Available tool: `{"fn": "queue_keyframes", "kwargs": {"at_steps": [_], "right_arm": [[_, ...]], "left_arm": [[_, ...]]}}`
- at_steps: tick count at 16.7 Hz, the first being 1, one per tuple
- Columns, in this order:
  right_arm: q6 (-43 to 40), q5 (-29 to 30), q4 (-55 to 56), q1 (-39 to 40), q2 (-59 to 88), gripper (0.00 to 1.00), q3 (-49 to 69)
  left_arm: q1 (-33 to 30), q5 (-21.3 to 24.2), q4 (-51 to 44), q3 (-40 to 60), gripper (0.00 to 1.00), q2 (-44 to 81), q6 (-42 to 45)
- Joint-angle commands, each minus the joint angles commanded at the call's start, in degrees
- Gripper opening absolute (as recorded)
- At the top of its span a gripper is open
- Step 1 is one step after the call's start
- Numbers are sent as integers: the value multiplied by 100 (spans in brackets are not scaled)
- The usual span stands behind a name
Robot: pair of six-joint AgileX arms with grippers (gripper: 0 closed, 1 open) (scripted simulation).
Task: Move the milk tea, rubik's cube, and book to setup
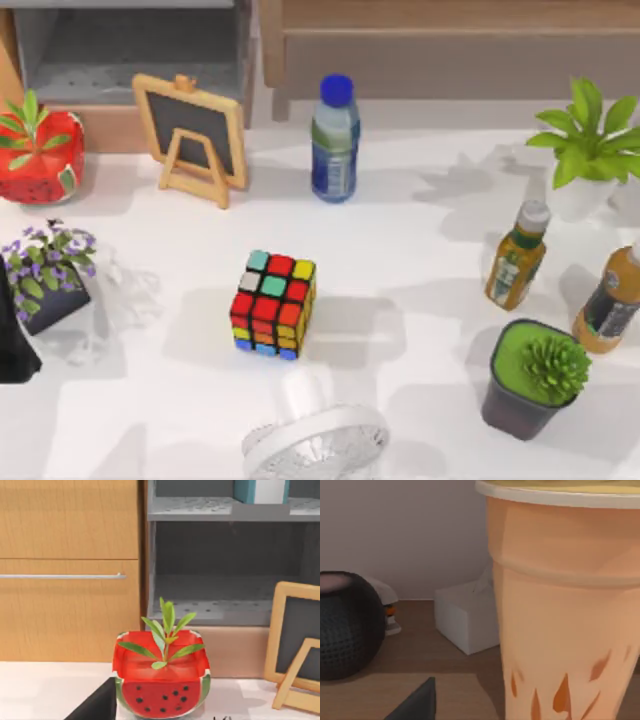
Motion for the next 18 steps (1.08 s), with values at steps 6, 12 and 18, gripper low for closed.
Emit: {"fn": "queue_keyframes", "kwargs": {"at_steps": [6, 12, 18], "right_arm": [[4, -81, 205, -91, 398, 100, 255], [-1, -4, 76, -20, 667, 100, 643], [-7, 217, -385, 192, 1586, 100, 2038]], "left_arm": [[0, 0, 0, 0, 100, 0, 0], [0, 0, 0, 0, 100, 0, 0], [0, 0, 0, 0, 100, 0, 0]]}}
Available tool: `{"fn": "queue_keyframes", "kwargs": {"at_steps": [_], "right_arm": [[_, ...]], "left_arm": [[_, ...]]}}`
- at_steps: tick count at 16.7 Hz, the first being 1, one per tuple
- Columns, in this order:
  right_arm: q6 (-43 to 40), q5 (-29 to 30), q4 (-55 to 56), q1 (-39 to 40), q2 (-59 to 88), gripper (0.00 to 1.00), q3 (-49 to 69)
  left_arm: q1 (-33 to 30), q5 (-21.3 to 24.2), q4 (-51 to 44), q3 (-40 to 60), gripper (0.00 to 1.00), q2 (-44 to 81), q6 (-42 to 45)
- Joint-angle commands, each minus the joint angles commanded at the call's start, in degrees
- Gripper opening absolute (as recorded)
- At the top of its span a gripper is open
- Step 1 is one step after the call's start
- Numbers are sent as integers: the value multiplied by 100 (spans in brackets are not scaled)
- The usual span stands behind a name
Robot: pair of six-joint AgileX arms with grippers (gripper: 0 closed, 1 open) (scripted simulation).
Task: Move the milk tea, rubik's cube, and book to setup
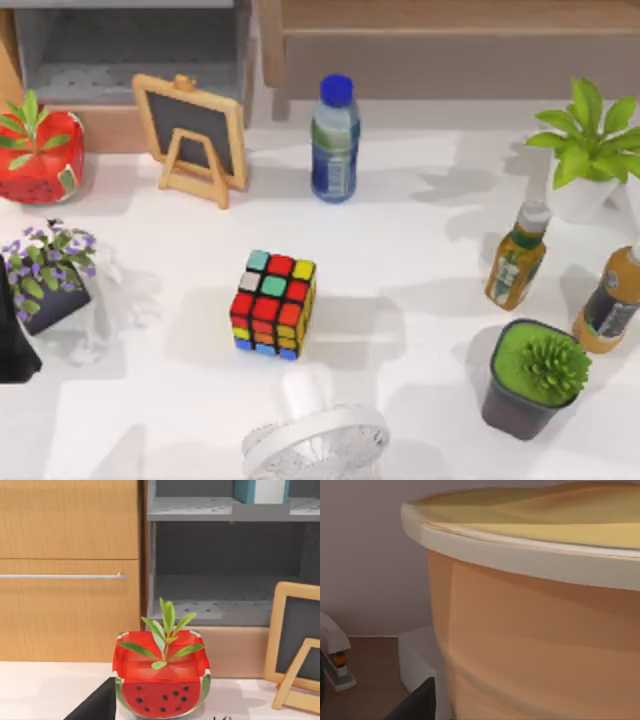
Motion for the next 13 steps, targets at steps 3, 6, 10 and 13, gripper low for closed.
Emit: {"fn": "queue_keyframes", "kwargs": {"at_steps": [3, 6, 10, 13], "right_arm": [[-2, 53, -136, 48, 240, 100, 362], [-2, 54, -138, 48, 245, 100, 369], [-2, 54, -138, 48, 245, 77, 369], [-2, 54, -138, 48, 245, 55, 369]], "left_arm": [[0, 0, 0, 0, 100, 0, 0], [0, 0, 0, 0, 100, 0, 0], [0, 0, 0, 0, 100, 0, 0], [0, 0, 0, 0, 100, 0, 0]]}}
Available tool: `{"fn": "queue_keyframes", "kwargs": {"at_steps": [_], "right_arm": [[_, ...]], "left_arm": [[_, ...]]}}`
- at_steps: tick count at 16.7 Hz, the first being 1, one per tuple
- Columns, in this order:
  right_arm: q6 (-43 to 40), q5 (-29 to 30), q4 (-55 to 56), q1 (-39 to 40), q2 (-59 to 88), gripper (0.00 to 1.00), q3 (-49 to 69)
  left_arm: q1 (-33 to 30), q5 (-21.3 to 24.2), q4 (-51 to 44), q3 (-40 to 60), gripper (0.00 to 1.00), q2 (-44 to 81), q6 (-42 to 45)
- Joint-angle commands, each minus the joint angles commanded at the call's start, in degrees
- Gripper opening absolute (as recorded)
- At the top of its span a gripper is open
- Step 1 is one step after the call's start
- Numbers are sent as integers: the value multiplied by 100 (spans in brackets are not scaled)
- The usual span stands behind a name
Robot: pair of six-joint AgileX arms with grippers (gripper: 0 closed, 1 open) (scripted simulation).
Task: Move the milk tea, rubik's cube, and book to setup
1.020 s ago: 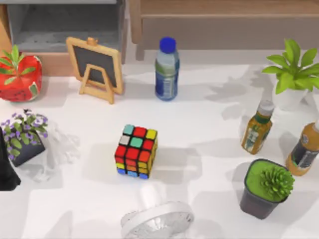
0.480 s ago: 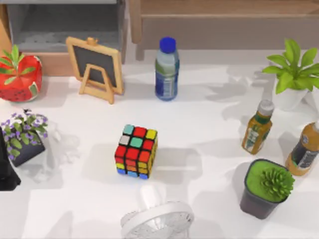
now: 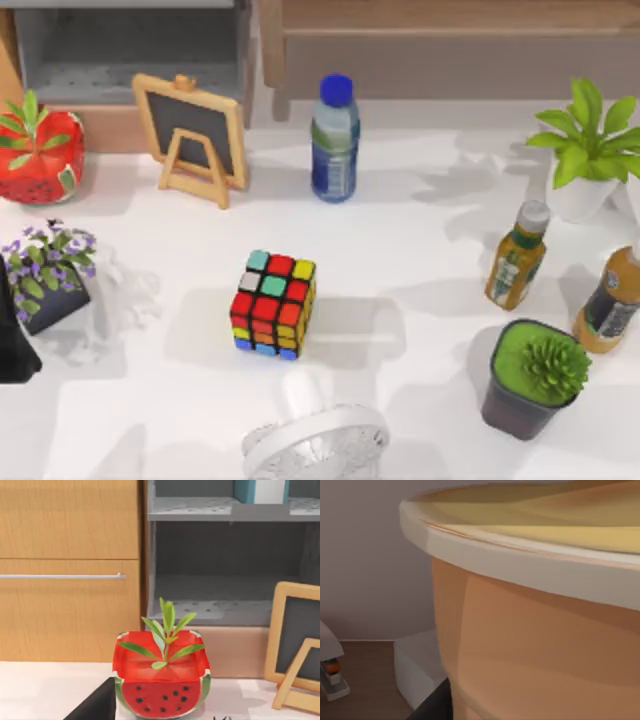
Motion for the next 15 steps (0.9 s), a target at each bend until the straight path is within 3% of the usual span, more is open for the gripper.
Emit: {"fn": "queue_keyframes", "kwargs": {"at_steps": [7, 15], "right_arm": [[0, 0, 0, 0, 0, 2, 0], [0, 0, 0, 0, 0, 0, 0]], "left_arm": [[0, 0, 0, 0, 100, 0, 0], [0, 0, 0, 0, 100, 0, 0]]}}
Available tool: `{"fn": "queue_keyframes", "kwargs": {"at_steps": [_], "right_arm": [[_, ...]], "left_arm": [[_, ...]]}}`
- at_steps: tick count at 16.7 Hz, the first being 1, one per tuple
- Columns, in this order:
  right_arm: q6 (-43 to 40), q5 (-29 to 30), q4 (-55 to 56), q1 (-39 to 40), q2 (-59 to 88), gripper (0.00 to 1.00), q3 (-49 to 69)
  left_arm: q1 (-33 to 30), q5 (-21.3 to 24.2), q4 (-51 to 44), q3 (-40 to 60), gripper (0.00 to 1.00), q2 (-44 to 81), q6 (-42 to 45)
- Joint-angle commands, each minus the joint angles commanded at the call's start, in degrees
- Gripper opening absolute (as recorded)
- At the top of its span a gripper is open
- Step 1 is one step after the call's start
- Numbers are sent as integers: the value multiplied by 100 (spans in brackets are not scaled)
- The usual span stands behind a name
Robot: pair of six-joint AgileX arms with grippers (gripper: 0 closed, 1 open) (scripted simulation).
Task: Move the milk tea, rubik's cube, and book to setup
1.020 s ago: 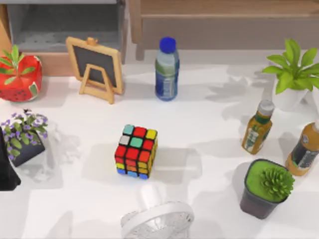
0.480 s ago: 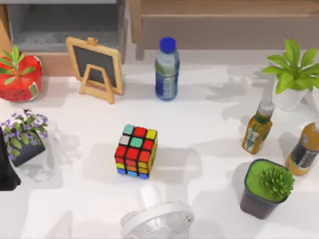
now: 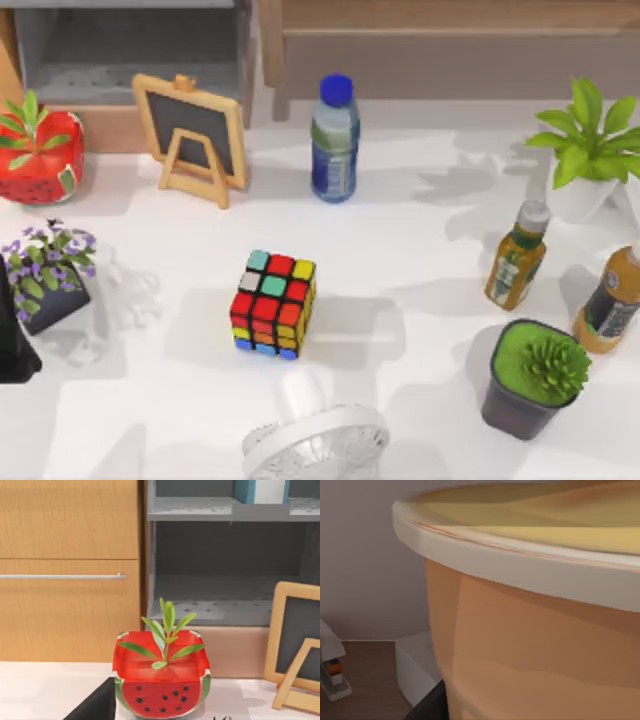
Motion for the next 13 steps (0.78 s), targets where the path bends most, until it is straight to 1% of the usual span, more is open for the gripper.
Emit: {"fn": "queue_keyframes", "kwargs": {"at_steps": [4, 10, 13], "right_arm": [[12, -61, 55, -67, -212, 0, -228], [10, -260, 330, -274, -1285, 0, -1770], [22, -367, 496, -360, -1563, 0, -2040]], "left_arm": [[0, 0, 0, 0, 100, 0, 0], [0, 0, 0, 0, 100, 0, 0], [0, 0, 0, 0, 100, 0, 0]]}}
